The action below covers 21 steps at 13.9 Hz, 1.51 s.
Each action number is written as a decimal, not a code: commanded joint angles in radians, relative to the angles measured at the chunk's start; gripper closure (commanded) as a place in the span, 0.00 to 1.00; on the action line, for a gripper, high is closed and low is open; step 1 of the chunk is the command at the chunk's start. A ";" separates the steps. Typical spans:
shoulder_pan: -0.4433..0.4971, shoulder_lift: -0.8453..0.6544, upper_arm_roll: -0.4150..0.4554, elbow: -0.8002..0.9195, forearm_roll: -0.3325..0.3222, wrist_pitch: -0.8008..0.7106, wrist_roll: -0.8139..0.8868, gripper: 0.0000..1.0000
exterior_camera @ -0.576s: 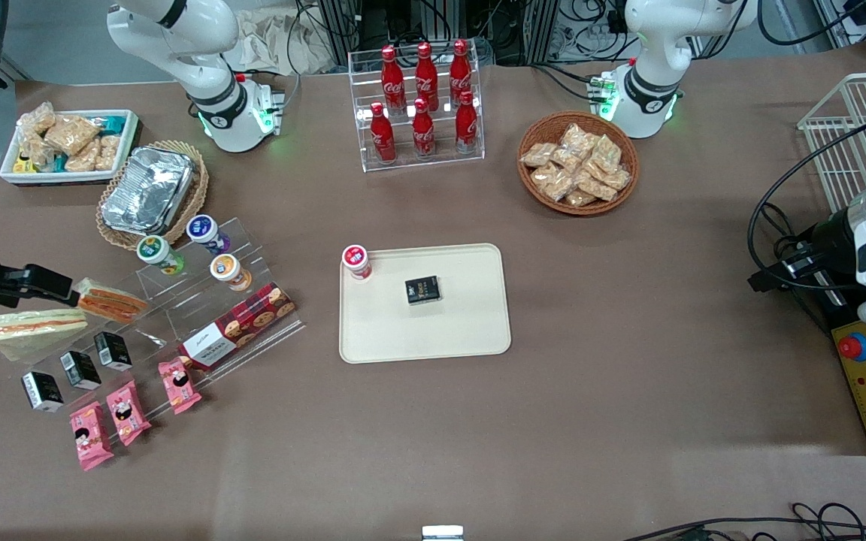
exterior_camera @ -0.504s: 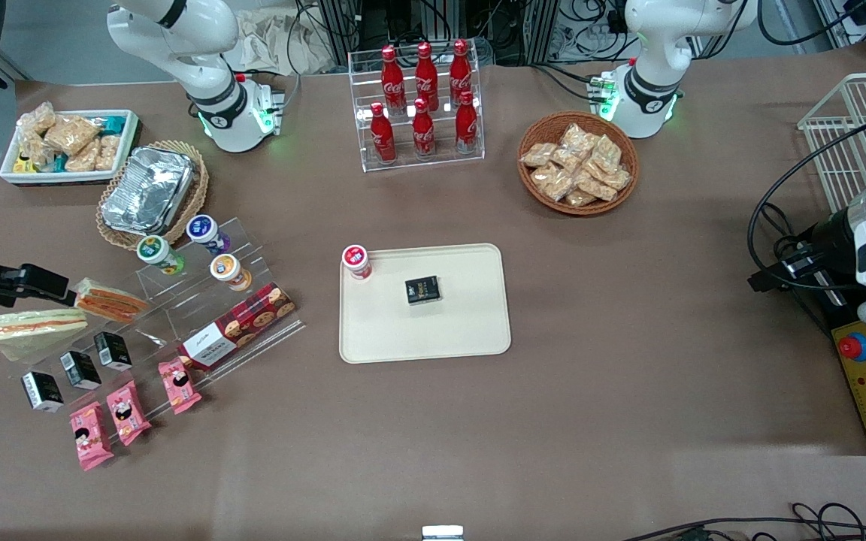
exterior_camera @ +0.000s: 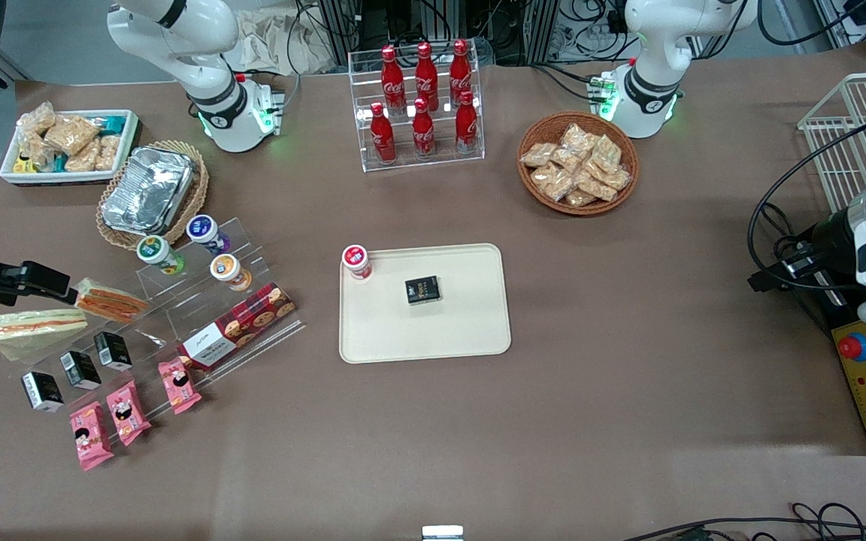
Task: Place sandwich on tray
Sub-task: 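Move the right gripper toward the wrapped sandwiches on the acrylic rack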
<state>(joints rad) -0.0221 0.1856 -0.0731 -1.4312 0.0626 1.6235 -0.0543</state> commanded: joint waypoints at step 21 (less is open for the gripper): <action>-0.235 0.115 -0.030 -0.009 0.060 0.067 0.359 0.01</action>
<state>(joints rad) -0.2289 0.2888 -0.1096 -1.4453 0.1005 1.6783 0.2085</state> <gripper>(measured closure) 0.009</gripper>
